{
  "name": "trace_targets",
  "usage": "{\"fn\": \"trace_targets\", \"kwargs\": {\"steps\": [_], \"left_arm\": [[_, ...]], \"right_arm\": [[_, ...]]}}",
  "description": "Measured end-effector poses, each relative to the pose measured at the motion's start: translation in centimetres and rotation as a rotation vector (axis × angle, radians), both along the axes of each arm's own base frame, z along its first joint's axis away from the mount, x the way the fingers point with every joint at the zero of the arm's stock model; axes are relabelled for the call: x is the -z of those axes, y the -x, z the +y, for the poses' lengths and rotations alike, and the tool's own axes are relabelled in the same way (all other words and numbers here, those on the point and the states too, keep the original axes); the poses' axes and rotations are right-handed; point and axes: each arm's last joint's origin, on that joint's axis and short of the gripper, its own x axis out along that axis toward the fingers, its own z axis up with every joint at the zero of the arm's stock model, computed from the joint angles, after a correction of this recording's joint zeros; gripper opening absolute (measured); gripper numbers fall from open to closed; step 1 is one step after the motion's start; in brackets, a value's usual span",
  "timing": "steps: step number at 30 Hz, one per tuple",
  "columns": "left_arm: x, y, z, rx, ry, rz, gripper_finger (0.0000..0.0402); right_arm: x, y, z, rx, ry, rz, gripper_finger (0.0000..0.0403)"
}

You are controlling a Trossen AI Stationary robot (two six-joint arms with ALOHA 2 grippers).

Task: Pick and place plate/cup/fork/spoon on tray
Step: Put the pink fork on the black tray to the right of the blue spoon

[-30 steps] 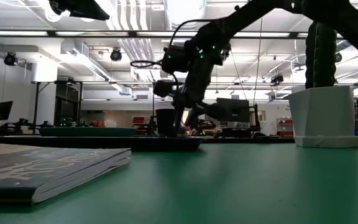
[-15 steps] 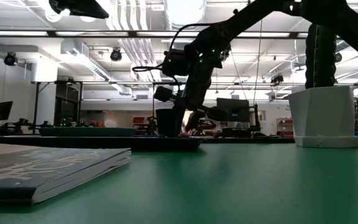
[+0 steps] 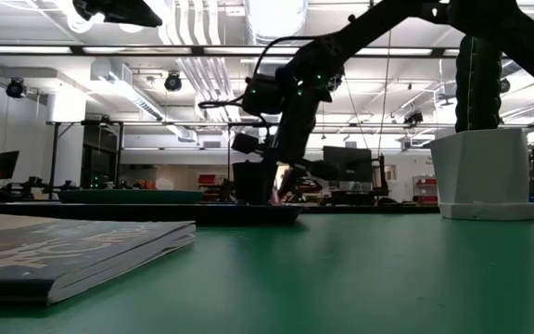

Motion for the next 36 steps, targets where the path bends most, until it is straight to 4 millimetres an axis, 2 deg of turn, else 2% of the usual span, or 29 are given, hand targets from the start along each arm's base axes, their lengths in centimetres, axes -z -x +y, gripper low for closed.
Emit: {"fn": "trace_targets", "kwargs": {"steps": [16,29,32,36], "left_arm": [[0.0,0.0,0.0,0.000,0.000,0.001,0.0116],[0.0,0.0,0.0,0.000,-0.001,0.002,0.0116],[0.0,0.0,0.0,0.000,-0.001,0.003,0.0116],[0.0,0.0,0.0,0.000,-0.001,0.004,0.0116]], "right_arm": [[0.7,0.1,0.3,-0.027,0.018,0.008,0.0048],[0.6,0.1,0.3,-0.030,0.006,0.002,0.0131],[-0.1,0.1,0.2,-0.048,0.000,-0.014,0.0140],[-2.0,0.2,0.2,-0.126,0.026,-0.069,0.0141]]}}
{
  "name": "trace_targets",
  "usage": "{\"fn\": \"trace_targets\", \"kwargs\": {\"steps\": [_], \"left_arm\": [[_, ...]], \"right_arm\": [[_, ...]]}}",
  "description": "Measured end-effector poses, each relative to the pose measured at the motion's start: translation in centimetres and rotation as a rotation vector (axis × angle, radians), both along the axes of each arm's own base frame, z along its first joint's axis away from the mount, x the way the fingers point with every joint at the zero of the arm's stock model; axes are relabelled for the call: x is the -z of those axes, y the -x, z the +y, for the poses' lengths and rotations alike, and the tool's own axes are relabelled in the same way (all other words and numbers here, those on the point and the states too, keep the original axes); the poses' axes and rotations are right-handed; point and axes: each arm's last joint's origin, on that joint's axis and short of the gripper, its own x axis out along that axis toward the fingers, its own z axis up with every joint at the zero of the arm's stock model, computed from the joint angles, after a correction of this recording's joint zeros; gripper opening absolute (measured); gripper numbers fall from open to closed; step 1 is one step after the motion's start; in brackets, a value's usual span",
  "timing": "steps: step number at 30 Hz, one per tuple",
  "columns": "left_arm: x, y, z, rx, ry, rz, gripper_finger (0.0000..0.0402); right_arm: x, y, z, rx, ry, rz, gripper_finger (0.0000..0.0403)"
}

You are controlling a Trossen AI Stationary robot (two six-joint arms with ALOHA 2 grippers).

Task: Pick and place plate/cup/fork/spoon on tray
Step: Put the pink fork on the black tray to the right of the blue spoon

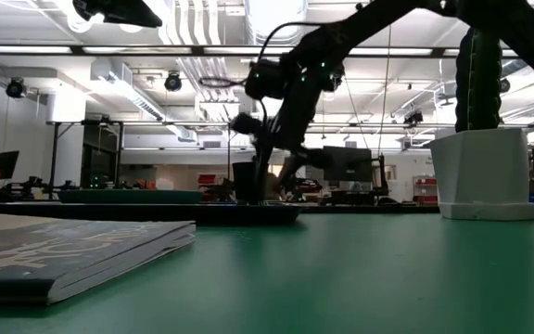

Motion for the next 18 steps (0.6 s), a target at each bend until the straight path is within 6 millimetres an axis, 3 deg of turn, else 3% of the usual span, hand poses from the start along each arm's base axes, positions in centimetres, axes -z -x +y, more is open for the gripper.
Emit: {"fn": "trace_targets", "kwargs": {"steps": [5,10,14,18], "left_arm": [[0.0,0.0,0.0,0.000,0.000,0.002,0.0116],[0.1,0.0,0.0,0.000,0.000,0.003,0.0116],[0.1,0.0,0.0,0.000,0.000,0.001,0.0116],[0.1,0.0,0.0,0.000,0.000,0.001,0.0116]], "right_arm": [[-1.3,0.1,1.1,-0.228,0.097,-0.011,0.0117],[-0.7,-0.3,3.7,-0.484,0.212,0.036,0.0071],[-0.1,-0.3,5.3,-0.568,0.321,0.115,0.0033],[-0.1,-0.4,5.5,-0.576,0.373,0.137,0.0011]]}}
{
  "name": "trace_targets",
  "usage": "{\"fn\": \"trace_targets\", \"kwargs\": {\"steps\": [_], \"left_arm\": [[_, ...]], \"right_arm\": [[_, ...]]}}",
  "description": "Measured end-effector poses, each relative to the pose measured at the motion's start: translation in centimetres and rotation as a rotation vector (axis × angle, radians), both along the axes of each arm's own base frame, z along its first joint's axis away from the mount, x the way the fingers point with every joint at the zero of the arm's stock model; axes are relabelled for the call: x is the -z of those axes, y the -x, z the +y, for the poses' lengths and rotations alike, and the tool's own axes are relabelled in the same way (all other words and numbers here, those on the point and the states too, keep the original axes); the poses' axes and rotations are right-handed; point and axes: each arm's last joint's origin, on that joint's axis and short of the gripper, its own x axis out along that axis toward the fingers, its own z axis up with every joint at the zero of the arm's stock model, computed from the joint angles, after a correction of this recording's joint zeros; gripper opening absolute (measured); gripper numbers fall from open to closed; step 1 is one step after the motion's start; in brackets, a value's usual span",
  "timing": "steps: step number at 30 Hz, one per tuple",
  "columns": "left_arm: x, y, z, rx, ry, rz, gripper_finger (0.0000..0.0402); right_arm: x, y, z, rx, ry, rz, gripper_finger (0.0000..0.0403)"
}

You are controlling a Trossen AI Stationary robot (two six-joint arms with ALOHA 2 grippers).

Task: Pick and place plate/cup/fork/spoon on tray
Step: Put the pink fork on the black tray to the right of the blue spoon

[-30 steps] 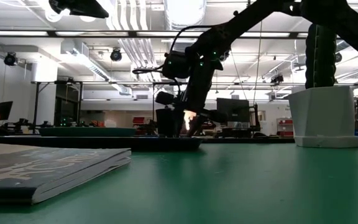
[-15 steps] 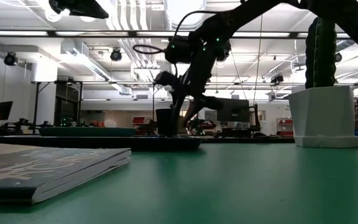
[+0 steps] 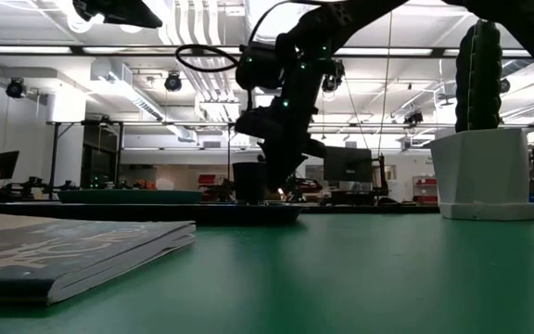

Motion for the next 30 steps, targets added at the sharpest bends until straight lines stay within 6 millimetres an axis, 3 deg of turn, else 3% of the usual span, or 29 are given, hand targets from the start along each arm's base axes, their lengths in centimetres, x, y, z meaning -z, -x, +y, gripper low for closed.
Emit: {"fn": "trace_targets", "kwargs": {"steps": [13,30], "left_arm": [[0.1,0.0,0.0,0.000,-0.001,0.004,0.0116],[0.1,0.0,0.0,0.000,0.000,0.003,0.0116]], "right_arm": [[2.4,0.8,0.4,0.001,-0.010,0.038,0.0009],[3.6,0.9,1.2,0.015,0.008,0.012,0.0009]]}}
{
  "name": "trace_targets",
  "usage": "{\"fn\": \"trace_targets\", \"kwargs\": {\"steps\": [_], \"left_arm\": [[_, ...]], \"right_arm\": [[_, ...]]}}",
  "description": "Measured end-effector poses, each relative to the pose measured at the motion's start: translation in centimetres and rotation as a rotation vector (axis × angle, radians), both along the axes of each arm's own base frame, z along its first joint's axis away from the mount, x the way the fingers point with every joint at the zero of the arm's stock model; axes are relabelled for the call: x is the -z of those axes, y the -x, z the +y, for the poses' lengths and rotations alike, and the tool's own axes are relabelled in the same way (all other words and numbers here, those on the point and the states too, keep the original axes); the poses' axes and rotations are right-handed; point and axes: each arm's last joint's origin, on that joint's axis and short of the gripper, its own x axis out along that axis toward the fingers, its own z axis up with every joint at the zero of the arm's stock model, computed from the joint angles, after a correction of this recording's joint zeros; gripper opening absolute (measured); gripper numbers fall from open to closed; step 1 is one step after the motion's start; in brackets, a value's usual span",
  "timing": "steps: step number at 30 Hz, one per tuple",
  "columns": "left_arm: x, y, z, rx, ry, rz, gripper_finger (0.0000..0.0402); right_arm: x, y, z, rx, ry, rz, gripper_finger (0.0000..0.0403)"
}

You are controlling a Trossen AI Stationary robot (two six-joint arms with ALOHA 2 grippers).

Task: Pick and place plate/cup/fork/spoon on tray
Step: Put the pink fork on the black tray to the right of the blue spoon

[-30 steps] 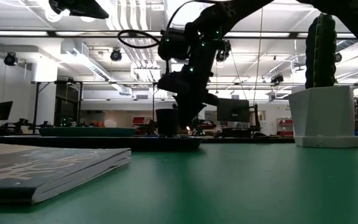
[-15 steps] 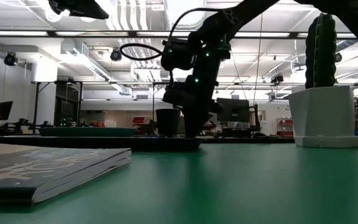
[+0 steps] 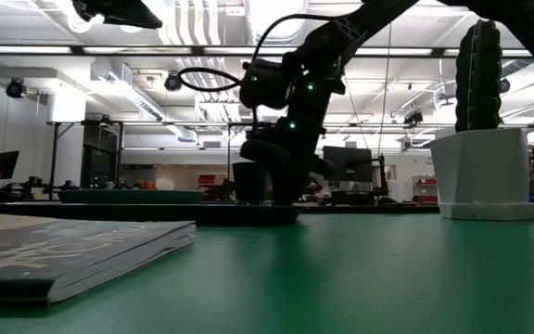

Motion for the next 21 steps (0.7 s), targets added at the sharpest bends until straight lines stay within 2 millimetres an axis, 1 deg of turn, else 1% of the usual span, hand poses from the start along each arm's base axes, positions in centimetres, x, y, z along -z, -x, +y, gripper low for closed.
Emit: {"fn": "trace_targets", "kwargs": {"steps": [17,21], "left_arm": [[0.00,-0.01,0.00,0.000,0.000,0.000,0.0116],[0.00,-0.01,0.00,0.000,0.000,0.000,0.0116]], "right_arm": [[-0.10,-0.29,0.07,0.008,0.002,-0.031,0.0009],[-0.21,-0.56,0.07,0.010,0.007,-0.060,0.0009]]}}
